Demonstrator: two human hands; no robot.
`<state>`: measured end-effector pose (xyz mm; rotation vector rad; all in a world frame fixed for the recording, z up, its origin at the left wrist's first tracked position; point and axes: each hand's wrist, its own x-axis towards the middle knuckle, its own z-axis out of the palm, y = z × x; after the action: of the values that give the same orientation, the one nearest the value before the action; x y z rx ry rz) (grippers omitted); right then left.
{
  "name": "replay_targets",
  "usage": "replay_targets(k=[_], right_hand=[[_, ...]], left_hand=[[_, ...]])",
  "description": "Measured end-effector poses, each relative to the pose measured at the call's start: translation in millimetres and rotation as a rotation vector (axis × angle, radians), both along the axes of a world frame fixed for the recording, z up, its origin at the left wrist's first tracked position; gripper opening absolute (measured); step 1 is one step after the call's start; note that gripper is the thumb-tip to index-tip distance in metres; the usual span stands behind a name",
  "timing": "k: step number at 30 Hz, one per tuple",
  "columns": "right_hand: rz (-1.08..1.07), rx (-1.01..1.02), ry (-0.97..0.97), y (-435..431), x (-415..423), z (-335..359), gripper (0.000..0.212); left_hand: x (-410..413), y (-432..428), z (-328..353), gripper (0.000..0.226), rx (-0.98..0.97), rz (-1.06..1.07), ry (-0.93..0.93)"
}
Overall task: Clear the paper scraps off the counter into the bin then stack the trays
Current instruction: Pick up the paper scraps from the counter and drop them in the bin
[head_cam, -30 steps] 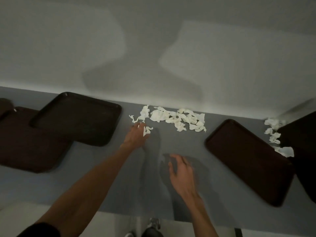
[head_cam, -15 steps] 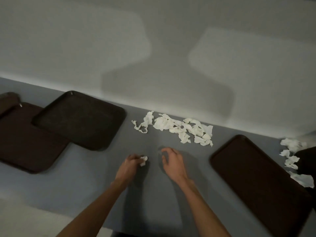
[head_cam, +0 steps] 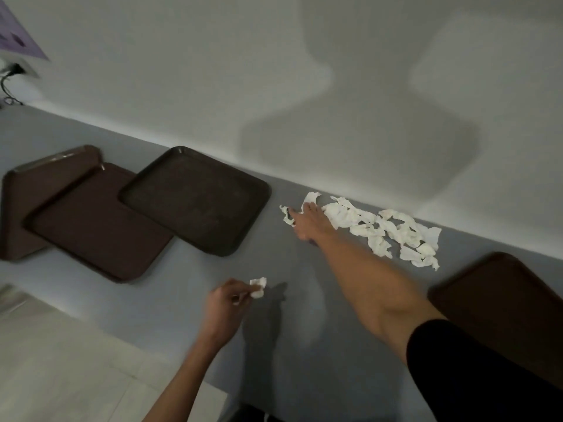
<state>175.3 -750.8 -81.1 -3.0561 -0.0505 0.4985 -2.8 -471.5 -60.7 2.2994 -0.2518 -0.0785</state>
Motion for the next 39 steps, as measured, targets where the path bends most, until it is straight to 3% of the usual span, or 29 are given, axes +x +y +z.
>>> replay_targets(k=[4, 7, 10, 13, 16, 20, 25, 29, 34, 39], right_hand=[[0.071, -0.029, -0.265, 29, -41, -9, 0.041], [0.074, 0.057, -0.229, 34, -85, -9, 0.027], [-0.128, 0.152, -0.074, 37, -131, -11, 0.009], [-0.395, 0.308, -0.092, 33, -175, -5, 0.017], [-0.625, 0.579, -0.292, 29, -216, 4, 0.034], [-0.92, 0.894, -0.486, 38, -290, 36, 0.034], [-1.128, 1.036, -0.723, 47, -388, 70, 0.031], [-1.327, 1.02, -0.837, 59, -480, 88, 0.029], [-1.46, 1.031, -0.935, 68, -598, 104, 0.027], [-1.572, 0.824, -0.972, 65, -729, 95, 0.025]], left_hand=[[-6, 8, 10, 0.032, -0.026, 0.042, -0.018], [-13, 9, 17, 0.031, -0.055, 0.039, 0.004], [-19, 11, 22, 0.033, -0.069, 0.022, 0.067], [-26, 7, 31, 0.034, -0.169, 0.006, 0.11], [-33, 4, 44, 0.026, -0.316, -0.017, 0.167], [-48, 2, 64, 0.021, -0.468, -0.17, 0.256], [-80, -11, 72, 0.017, -0.585, -0.354, 0.335], [-126, -33, 68, 0.011, -0.607, -0.435, 0.439], [-205, -75, 64, 0.011, -0.454, -0.621, 0.515], [-308, -125, 59, 0.019, -0.318, -0.85, 0.569]])
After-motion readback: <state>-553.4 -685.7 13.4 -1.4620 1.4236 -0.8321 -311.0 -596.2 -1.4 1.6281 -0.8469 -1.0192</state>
